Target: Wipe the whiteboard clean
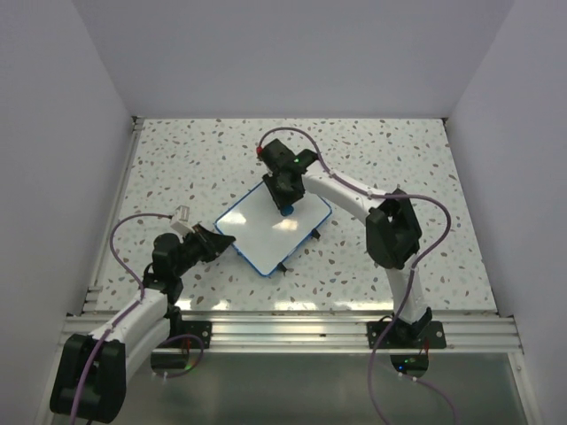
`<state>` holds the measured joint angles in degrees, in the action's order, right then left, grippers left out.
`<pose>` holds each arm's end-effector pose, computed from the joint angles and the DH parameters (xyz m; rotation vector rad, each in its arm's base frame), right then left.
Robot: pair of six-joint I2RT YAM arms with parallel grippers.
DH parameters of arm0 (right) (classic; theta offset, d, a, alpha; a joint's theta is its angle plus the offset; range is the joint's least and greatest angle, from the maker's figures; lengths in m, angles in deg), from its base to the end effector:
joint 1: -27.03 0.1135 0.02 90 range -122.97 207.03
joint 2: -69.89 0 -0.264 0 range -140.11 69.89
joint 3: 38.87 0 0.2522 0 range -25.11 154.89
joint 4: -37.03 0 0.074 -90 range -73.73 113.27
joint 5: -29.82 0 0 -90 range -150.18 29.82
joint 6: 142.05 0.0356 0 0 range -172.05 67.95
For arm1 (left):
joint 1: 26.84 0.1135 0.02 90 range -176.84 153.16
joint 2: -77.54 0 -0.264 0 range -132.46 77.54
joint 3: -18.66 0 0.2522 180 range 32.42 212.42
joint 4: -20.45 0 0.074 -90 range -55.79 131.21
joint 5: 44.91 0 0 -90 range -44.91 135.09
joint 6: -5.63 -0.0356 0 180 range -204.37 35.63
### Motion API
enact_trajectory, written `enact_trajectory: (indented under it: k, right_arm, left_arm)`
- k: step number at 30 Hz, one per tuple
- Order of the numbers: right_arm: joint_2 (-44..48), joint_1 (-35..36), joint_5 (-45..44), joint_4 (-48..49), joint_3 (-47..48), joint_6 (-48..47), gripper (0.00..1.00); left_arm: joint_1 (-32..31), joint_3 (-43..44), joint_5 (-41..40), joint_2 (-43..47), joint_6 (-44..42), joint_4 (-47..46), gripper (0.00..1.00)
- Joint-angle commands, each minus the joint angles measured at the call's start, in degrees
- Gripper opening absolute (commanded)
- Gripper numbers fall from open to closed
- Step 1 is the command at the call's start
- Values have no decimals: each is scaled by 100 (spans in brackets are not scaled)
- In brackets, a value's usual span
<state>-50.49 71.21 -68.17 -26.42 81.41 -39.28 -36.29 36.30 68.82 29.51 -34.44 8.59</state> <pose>0.3293 0.3131 0.2430 -0.6799 2.5799 0.1351 0.1575 -0.0407 0.1483 -0.4076 1.9779 -1.0760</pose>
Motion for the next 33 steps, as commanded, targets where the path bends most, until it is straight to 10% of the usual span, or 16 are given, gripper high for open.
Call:
enact_trajectory:
  k: [1,20,33]
  right_arm:
    - [444,55,-63,188,-306,-109,0]
    - [946,1286,247,654,-940,331,0]
    - [1052,-251,-1,1067,-1722,41,0]
  left_arm:
    - [-48,-740,-79,-31,-607,383,0]
    - [-57,-696,-88,-101,-616,409,0]
    - [-48,-704,-79,-84,-625,392,0]
